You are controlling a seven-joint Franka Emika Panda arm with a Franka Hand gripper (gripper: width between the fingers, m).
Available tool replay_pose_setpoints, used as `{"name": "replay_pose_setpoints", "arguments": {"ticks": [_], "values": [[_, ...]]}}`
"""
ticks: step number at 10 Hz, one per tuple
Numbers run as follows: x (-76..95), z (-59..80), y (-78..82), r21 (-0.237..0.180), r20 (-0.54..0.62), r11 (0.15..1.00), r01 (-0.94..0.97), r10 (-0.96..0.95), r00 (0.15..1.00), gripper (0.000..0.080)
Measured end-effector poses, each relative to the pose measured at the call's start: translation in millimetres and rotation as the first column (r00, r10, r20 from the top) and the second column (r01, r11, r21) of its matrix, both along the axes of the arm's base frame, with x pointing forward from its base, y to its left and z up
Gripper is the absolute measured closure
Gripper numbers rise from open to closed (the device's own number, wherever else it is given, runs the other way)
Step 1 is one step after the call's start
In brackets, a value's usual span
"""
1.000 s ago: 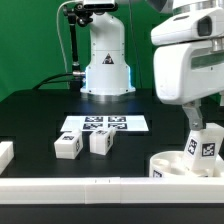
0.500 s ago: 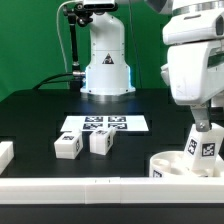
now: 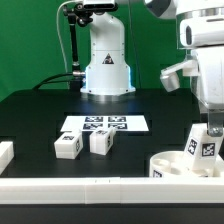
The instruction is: Assemble stool
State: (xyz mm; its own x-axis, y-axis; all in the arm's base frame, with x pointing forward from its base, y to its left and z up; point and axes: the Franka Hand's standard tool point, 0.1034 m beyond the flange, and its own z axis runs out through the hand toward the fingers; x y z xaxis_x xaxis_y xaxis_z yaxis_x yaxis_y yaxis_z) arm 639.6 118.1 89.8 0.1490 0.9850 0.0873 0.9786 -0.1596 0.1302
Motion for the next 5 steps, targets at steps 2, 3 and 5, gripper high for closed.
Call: {"name": "replay_pose_setpoints", "arguments": {"ticks": [2,3,5], "values": [[-1.1,-5.5,-2.6,-0.037,0.000,0.984,-0.172,0.172,0.985,0.0150],[0.2,-5.2,-5.7,-0.058,0.001,0.966,-0.252,0.253,0.968,0.0150],[0.6,-6.9,-11.5,-0.092,-0.004,0.923,-0.374,0.375,0.927,0.0150]]}}
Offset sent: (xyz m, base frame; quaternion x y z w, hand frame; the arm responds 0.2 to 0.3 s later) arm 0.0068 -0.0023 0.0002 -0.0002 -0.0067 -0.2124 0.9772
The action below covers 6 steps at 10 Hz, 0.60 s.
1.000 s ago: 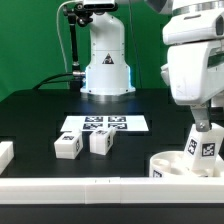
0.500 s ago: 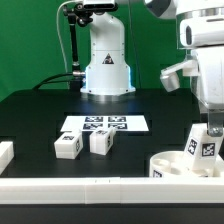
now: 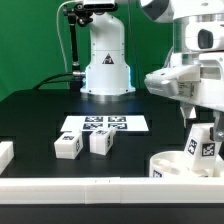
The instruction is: Assemble stool
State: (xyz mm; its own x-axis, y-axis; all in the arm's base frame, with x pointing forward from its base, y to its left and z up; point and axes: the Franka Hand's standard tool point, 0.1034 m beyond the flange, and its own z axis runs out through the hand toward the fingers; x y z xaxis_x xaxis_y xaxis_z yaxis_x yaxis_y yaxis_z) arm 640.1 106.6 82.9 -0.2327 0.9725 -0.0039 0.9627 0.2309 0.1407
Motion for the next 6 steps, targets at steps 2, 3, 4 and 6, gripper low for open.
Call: {"name": "replay_pose_setpoints", "arguments": {"ticks": [2,3,4,6], "values": [[0.0,-0.3,-1.0,0.002,-0.001,1.000,0.014,-0.014,1.000,0.0247],[0.0,-0.3,-1.2,0.002,-0.001,1.000,0.014,-0.014,1.000,0.0414],[-0.1,-0.4,-1.5,0.002,-0.001,1.000,0.015,-0.015,1.000,0.0414],[0.0,-0.4,-1.7,0.003,-0.002,1.000,0.021,-0.021,1.000,0.0462]]}}
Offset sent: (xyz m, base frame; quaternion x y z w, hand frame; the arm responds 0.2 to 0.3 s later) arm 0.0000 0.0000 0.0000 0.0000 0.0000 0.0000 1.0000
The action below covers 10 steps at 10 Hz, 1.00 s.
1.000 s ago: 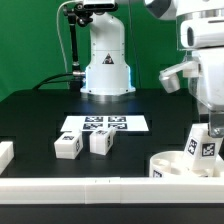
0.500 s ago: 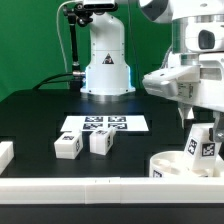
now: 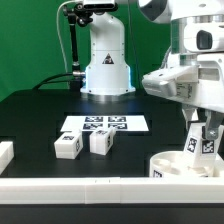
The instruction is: Assemble stool
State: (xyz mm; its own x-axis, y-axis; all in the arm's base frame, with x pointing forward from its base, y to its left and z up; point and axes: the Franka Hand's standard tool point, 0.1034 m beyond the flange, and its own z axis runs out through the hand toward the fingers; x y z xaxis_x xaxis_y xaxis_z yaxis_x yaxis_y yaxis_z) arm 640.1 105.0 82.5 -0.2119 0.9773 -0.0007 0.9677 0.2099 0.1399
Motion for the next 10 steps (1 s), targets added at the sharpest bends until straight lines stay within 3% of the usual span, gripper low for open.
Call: {"name": "replay_pose_setpoints", "arguments": {"ticks": [2,7,10], "values": [[0.1,0.0,-0.2,0.003,-0.001,1.000,0.025,-0.025,1.000,0.0462],[0.0,-0.1,0.0,0.048,-0.020,0.934,0.354,-0.353,0.935,0.0461],[-4.8,-2.2,-3.9,0.052,-0.086,0.744,0.666,-0.661,0.745,0.0459]]}}
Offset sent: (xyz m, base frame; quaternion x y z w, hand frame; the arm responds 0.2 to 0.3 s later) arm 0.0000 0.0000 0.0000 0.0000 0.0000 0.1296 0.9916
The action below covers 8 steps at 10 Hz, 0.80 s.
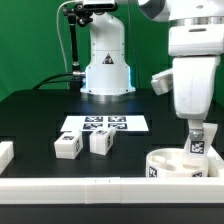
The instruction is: Assemble stool
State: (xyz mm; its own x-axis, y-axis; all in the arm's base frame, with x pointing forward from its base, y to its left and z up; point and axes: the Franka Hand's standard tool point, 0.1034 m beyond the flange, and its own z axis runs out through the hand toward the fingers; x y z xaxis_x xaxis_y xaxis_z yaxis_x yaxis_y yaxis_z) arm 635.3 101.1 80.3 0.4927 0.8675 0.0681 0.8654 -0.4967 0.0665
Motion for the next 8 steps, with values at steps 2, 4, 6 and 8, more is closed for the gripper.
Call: {"name": "replay_pose_setpoints", "arguments": {"ticks": [2,4,6,8], "values": [[1.4,-0.3,1.0,0.027,0.004,0.980,0.196,-0.196,0.981,0.0459],[2.3,0.0,2.2,0.046,0.004,0.952,0.303,-0.304,0.953,0.0459],[2.0,-0.1,3.4,0.060,-0.007,0.911,0.409,-0.409,0.912,0.0459],[1.6,-0.1,5.1,0.078,-0.028,0.837,0.542,-0.541,0.840,0.0459]]}}
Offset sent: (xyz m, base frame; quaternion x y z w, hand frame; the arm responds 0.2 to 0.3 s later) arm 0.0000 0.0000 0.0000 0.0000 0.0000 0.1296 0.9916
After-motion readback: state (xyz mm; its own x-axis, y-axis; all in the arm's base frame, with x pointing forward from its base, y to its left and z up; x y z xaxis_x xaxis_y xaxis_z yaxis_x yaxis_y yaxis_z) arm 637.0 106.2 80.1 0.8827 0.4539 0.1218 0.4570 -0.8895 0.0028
